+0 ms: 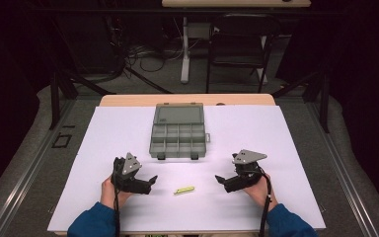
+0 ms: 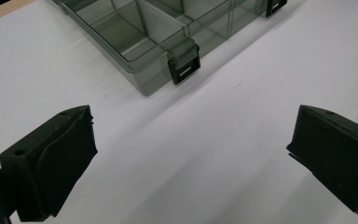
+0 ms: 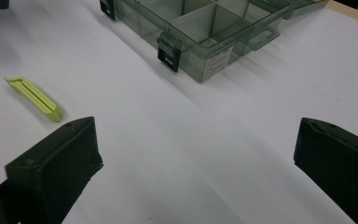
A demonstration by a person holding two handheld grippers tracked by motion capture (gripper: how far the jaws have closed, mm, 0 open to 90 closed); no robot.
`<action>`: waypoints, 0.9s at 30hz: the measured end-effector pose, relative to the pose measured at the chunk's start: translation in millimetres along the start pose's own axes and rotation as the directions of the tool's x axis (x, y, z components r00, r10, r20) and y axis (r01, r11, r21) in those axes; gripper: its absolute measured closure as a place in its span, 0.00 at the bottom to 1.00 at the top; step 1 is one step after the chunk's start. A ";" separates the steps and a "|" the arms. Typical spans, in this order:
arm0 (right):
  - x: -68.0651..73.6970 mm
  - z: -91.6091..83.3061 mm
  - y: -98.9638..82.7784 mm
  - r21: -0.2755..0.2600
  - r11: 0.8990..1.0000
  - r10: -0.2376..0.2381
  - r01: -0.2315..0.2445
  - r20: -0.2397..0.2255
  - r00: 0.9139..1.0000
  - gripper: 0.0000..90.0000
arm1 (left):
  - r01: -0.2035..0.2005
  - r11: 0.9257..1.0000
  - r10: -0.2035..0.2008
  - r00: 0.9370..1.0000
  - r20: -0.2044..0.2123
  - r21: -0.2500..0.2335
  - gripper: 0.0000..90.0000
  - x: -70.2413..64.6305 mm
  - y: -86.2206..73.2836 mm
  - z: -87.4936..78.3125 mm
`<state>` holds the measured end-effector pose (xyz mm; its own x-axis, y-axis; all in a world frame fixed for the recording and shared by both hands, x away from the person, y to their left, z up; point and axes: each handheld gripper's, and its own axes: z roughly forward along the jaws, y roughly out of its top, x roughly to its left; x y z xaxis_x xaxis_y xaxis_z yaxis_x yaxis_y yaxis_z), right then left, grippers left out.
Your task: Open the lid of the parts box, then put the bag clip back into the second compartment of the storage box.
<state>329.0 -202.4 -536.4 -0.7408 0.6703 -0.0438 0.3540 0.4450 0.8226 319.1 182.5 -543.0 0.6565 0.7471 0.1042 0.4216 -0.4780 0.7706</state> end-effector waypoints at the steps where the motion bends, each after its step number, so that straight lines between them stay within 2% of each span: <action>1: 0.0 -0.2 0.0 0.003 1.000 -0.004 0.004 -0.002 1.000 0.00 | 0.002 1.000 -0.002 1.000 0.001 -0.001 0.00 -0.1 -0.4 -0.2; 3: 0.4 -0.7 -0.5 0.012 1.000 -0.025 0.025 0.004 1.000 0.00 | -0.005 1.000 0.005 1.000 0.003 -0.001 0.00 -0.3 -0.5 -0.5; 7: 0.4 -2.0 -1.5 0.017 1.000 -0.017 0.018 -0.006 1.000 0.00 | -0.019 1.000 0.019 1.000 0.016 0.003 0.00 -0.9 -0.9 1.1; 12: -0.2 -2.2 -1.0 0.011 1.000 -0.015 0.015 -0.002 1.000 0.00 | -0.013 1.000 0.013 0.999 0.029 0.003 0.00 0.2 -1.0 2.2; 15: -0.4 -1.3 -1.3 0.015 1.000 -0.015 0.015 -0.009 1.000 0.00 | 0.006 1.000 -0.006 0.999 0.042 -0.007 0.00 1.9 -0.8 1.5; 22: -1.4 -2.0 -1.1 0.013 1.000 -0.013 0.014 -0.014 1.000 0.00 | 0.001 1.000 -0.001 0.999 0.040 -0.009 0.00 3.1 -0.7 0.6; 27: -2.3 -2.0 -1.1 0.019 1.000 -0.009 0.010 -0.021 1.000 0.00 | 0.001 1.000 0.000 0.998 0.060 -0.019 0.00 2.5 2.1 -2.6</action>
<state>329.2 -205.6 -536.1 -0.7562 0.6532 -0.0395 0.3572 0.4626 0.8114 320.1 184.5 -539.5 0.6928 0.7181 0.0662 0.4105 -0.4682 0.7825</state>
